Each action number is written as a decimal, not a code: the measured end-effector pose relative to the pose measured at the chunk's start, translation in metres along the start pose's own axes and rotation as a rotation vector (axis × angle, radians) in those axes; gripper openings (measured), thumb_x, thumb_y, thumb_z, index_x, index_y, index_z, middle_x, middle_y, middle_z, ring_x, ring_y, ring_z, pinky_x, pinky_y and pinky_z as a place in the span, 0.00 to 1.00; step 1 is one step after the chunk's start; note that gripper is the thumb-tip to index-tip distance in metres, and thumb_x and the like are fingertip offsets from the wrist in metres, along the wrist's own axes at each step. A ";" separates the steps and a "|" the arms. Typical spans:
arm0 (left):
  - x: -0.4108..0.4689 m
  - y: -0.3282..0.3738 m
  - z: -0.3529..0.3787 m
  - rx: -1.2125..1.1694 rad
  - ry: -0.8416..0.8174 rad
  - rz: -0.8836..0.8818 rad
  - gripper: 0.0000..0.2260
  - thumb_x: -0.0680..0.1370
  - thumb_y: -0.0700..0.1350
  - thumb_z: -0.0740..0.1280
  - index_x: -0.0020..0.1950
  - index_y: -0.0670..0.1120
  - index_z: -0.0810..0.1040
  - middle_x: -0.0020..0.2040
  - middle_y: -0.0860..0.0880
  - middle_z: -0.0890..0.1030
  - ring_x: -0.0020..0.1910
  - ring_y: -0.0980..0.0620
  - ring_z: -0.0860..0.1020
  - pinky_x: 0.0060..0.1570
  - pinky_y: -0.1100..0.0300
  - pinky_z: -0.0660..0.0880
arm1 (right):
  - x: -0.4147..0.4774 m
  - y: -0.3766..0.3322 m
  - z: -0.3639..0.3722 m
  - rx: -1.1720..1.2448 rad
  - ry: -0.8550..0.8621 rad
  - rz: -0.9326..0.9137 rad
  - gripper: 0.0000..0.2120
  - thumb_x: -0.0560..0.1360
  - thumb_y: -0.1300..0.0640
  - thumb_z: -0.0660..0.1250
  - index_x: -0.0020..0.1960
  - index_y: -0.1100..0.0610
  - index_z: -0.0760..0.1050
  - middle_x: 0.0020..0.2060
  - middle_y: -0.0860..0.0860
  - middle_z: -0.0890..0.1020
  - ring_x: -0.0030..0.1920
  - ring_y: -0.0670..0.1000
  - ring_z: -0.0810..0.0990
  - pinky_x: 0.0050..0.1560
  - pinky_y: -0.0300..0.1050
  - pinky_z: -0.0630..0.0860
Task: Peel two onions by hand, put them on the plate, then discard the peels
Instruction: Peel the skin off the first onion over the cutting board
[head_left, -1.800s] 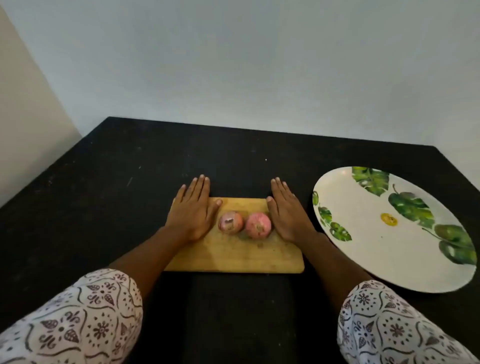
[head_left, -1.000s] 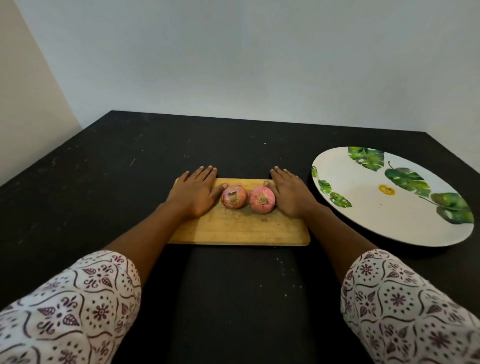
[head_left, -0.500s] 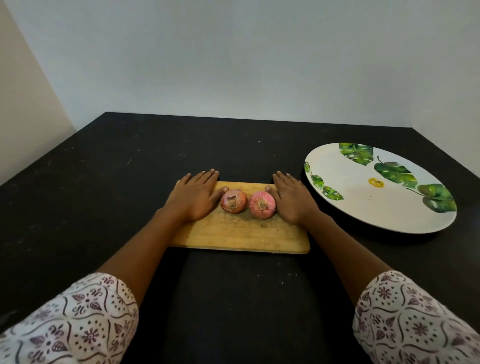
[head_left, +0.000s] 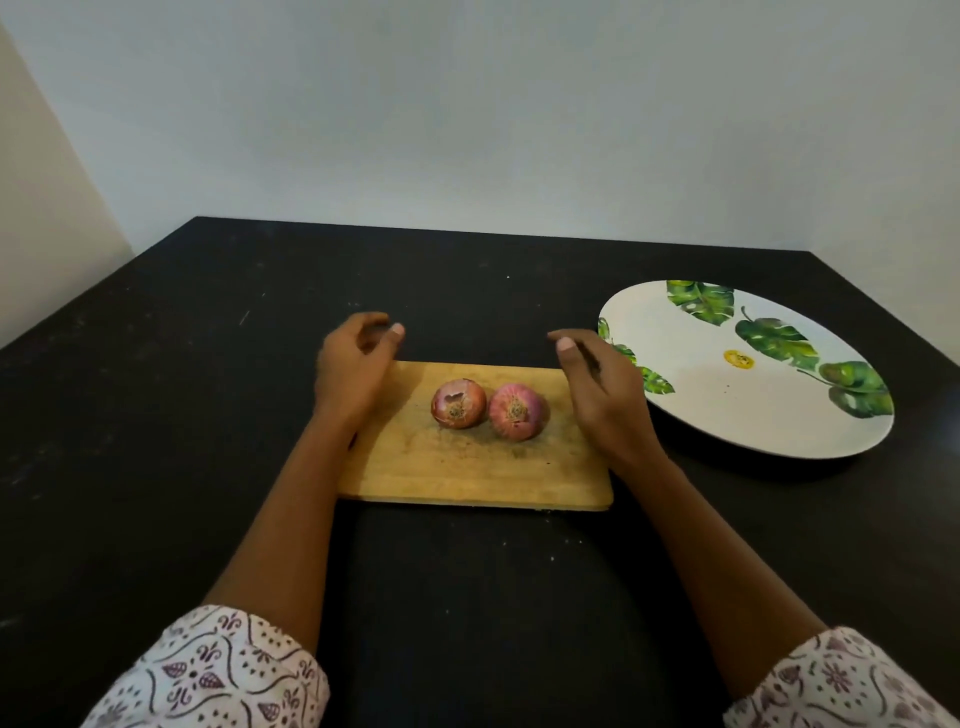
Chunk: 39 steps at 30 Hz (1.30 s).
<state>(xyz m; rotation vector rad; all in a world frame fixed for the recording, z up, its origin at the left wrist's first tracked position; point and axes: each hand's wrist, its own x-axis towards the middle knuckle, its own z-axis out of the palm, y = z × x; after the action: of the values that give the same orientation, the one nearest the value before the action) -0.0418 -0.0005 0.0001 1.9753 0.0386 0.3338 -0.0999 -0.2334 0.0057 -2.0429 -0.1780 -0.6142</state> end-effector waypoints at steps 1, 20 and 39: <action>0.000 0.001 -0.001 -0.078 0.044 0.004 0.12 0.78 0.46 0.64 0.61 0.47 0.74 0.55 0.48 0.79 0.53 0.55 0.78 0.56 0.55 0.75 | -0.003 -0.006 -0.001 0.035 -0.047 0.012 0.09 0.82 0.55 0.59 0.57 0.55 0.77 0.47 0.43 0.79 0.49 0.33 0.76 0.47 0.24 0.70; -0.044 0.062 0.024 -0.111 -0.317 0.245 0.11 0.72 0.40 0.71 0.54 0.47 0.79 0.45 0.53 0.83 0.45 0.62 0.81 0.48 0.70 0.75 | -0.006 -0.019 0.001 0.560 -0.291 0.399 0.10 0.75 0.60 0.69 0.56 0.54 0.76 0.55 0.55 0.81 0.55 0.49 0.81 0.54 0.45 0.80; -0.050 0.069 0.019 -0.453 -0.335 0.167 0.21 0.62 0.42 0.74 0.55 0.43 0.78 0.39 0.46 0.82 0.40 0.53 0.82 0.41 0.65 0.78 | -0.002 -0.030 -0.006 1.213 -0.376 0.621 0.19 0.74 0.60 0.63 0.64 0.65 0.72 0.62 0.64 0.78 0.60 0.60 0.80 0.56 0.50 0.80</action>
<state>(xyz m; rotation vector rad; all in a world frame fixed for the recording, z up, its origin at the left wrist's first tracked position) -0.0934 -0.0552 0.0445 1.5623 -0.3864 0.1013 -0.1152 -0.2224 0.0305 -0.8999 -0.0824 0.2718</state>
